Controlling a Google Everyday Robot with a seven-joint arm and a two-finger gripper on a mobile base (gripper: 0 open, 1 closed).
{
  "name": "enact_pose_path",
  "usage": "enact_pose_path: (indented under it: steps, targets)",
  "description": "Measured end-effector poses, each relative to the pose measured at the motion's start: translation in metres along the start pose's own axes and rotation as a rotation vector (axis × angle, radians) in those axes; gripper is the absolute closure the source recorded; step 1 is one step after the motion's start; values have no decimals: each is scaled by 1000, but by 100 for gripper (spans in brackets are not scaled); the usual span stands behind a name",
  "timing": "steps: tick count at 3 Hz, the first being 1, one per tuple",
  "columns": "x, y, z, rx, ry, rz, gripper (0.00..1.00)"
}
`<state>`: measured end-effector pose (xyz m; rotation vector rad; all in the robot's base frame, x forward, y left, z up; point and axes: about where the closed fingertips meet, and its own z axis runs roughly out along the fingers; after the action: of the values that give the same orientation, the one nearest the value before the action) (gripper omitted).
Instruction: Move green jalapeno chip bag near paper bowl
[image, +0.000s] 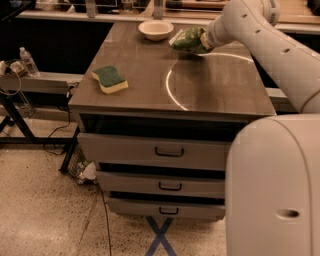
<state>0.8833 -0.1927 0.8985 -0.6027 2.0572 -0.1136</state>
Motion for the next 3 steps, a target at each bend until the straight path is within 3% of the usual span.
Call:
enact_pose_path:
  steps: [1,3]
  targets:
    - [-6,-1,19,45,14,29,100]
    - [-12,10,40,45,38,70,60]
